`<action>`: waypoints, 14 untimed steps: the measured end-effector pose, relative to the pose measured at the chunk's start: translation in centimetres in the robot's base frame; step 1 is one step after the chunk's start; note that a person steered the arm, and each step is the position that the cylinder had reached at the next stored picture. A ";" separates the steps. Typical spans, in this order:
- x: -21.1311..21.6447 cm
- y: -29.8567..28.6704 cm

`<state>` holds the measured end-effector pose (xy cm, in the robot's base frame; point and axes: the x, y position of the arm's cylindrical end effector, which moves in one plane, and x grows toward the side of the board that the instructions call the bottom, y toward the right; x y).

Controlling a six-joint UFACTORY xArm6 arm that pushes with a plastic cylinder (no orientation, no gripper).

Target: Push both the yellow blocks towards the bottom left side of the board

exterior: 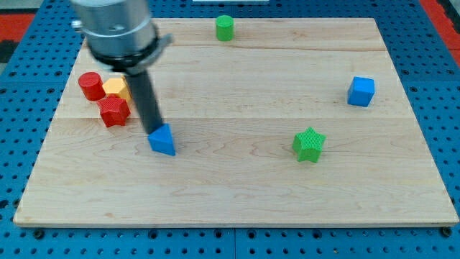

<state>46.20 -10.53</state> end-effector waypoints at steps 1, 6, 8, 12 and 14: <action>-5.8 0.9; -4.6 -10.8; -5.7 -11.6; -1.2 -15.9; 0.4 -20.0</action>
<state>46.64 -30.49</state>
